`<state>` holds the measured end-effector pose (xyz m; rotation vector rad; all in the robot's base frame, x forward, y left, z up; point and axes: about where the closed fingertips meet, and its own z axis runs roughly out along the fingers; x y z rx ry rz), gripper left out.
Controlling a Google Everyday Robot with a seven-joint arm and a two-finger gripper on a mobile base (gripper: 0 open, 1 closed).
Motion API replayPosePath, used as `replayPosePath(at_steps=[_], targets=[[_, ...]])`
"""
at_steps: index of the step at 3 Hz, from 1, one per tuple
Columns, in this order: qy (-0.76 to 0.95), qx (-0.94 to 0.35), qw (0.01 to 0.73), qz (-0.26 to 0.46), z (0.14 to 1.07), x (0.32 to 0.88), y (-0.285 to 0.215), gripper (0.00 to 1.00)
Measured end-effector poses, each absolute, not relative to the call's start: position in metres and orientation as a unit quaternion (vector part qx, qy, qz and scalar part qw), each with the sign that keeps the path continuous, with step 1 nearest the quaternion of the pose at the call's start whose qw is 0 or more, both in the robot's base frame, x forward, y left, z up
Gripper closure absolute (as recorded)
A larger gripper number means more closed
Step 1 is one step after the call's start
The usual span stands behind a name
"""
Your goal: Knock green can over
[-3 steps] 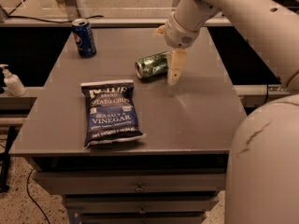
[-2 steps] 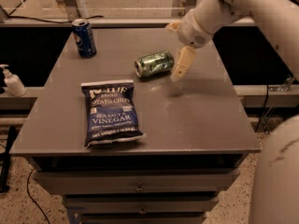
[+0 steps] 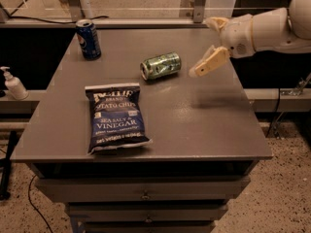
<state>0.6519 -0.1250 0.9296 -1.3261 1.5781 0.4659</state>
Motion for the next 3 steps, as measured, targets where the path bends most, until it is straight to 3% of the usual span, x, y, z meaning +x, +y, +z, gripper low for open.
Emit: replayPosePath(at_steps=[2, 3], targets=[[0.646, -0.380, 0.613, 0.250, 0.946, 0.613, -0.191, 0.00], [0.646, -0.371, 0.619, 0.249, 0.951, 0.610, -0.199, 0.00]])
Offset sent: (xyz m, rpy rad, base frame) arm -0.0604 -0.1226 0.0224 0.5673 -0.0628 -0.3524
